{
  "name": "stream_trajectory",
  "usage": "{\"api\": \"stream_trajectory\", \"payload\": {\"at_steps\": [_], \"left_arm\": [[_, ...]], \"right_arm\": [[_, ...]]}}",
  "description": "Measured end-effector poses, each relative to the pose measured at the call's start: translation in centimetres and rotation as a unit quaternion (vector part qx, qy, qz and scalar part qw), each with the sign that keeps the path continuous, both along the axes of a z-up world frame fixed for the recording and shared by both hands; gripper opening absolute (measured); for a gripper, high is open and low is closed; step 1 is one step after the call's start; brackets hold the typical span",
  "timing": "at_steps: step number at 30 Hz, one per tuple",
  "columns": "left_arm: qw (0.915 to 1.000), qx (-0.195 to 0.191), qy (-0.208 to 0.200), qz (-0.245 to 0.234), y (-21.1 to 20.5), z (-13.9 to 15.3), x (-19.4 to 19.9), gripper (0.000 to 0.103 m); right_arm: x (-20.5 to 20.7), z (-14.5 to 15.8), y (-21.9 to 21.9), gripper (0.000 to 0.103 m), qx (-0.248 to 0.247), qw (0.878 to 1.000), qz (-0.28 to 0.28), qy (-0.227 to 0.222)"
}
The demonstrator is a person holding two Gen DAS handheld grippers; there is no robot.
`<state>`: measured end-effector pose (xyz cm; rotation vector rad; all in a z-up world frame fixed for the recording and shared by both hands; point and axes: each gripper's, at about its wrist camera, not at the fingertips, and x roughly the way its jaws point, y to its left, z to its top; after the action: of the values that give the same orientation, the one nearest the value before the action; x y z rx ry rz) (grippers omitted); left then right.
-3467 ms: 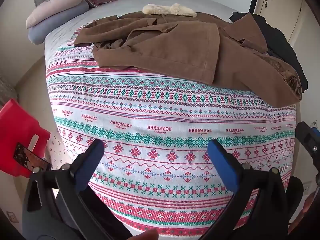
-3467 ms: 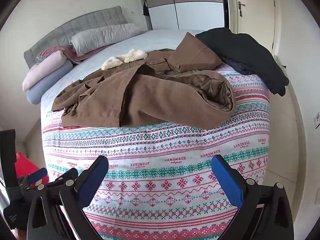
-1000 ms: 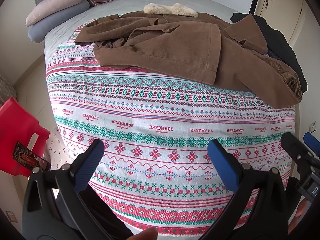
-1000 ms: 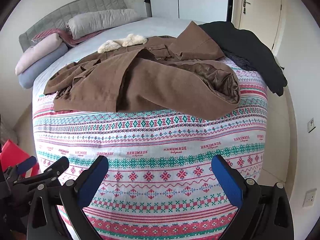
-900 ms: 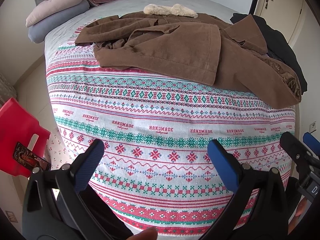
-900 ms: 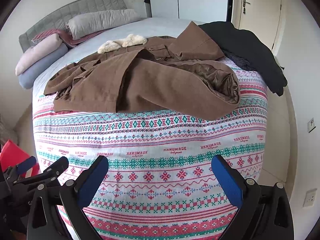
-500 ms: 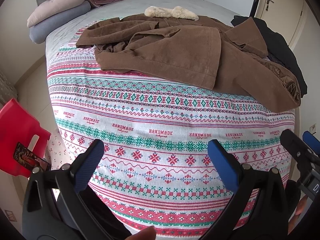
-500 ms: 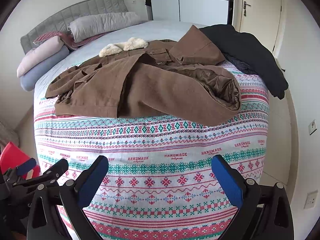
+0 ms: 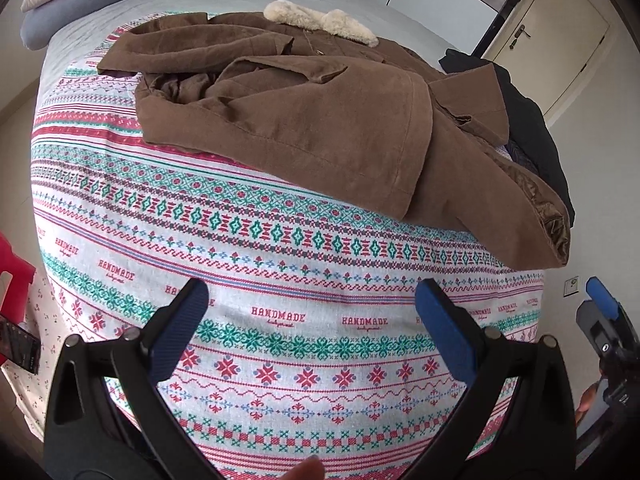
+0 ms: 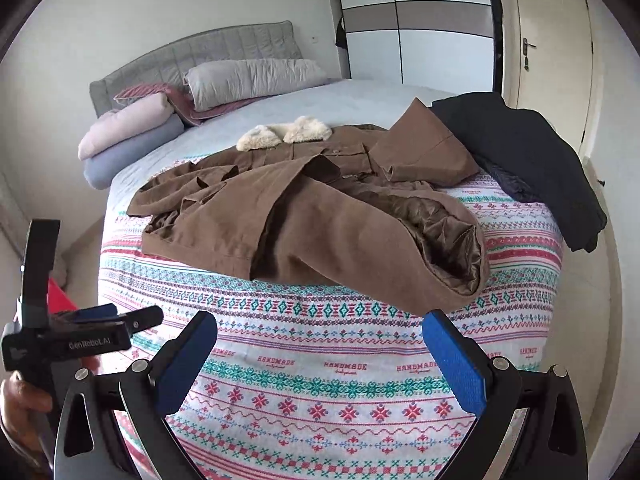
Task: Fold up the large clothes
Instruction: 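Grasp the brown coat hem with both tools and lift to spread it flat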
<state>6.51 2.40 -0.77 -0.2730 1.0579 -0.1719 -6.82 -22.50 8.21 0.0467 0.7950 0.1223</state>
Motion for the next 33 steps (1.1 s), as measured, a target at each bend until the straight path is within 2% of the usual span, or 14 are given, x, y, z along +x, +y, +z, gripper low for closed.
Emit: {"api": "stream_trajectory", "payload": {"at_steps": [3, 7, 10, 13, 15, 17, 18, 21, 23, 24, 28, 31, 33], "left_arm": [[0.9985, -0.053, -0.007, 0.013, 0.2, -1.0, 2.5, 0.099], [0.9923, -0.12, -0.007, 0.028, -0.2, -3.1, 6.0, 0.092], [0.9891, -0.14, -0.011, 0.044, -0.5, -4.7, 7.6, 0.084], [0.9829, -0.176, 0.002, 0.053, -0.7, -6.3, 8.3, 0.06], [0.9794, -0.195, -0.002, 0.05, -0.7, -6.6, 8.3, 0.026], [0.9803, -0.192, -0.014, 0.044, -0.6, -5.8, 7.9, 0.009], [0.98, -0.194, -0.022, 0.039, -0.3, -5.0, 7.5, 0.006], [0.976, -0.21, -0.053, 0.025, 1.3, -1.8, 5.6, 0.005], [0.9753, -0.206, -0.077, 0.018, 2.7, 0.9, 4.0, 0.005], [0.9752, -0.202, -0.089, 0.014, 3.4, 2.3, 3.2, 0.005], [0.9781, -0.169, -0.121, 0.01, 7.4, 7.4, -0.2, 0.004], [0.981, -0.145, -0.127, 0.025, 11.6, 9.1, -2.9, 0.004], [0.984, -0.123, -0.121, 0.044, 14.2, 9.2, -3.9, 0.004]], "right_arm": [[0.9, -0.1, -1.9, 0.103, -0.002, 1.0, 0.001, 0.015], [2.6, -0.4, -4.9, 0.103, 0.002, 0.999, -0.016, 0.031], [4.2, -1.0, -7.3, 0.103, 0.007, 0.998, -0.043, 0.034], [5.9, -1.9, -9.4, 0.103, 0.008, 0.997, -0.073, 0.038], [7.0, -2.5, -10.6, 0.103, 0.017, 0.995, -0.086, 0.041], [8.0, -3.1, -11.6, 0.103, 0.036, 0.994, -0.091, 0.047], [8.5, -3.4, -12.0, 0.103, 0.047, 0.993, -0.094, 0.051], [9.4, -4.1, -12.9, 0.1, 0.079, 0.99, -0.097, 0.063], [9.7, -4.4, -13.1, 0.091, 0.089, 0.989, -0.094, 0.072], [9.8, -4.6, -13.1, 0.084, 0.092, 0.989, -0.091, 0.078], [9.9, -5.2, -12.6, 0.062, 0.086, 0.989, -0.077, 0.094], [9.3, -5.3, -11.9, 0.059, 0.069, 0.991, -0.061, 0.096], [8.5, -5.2, -11.5, 0.059, 0.052, 0.993, -0.053, 0.095]]}}
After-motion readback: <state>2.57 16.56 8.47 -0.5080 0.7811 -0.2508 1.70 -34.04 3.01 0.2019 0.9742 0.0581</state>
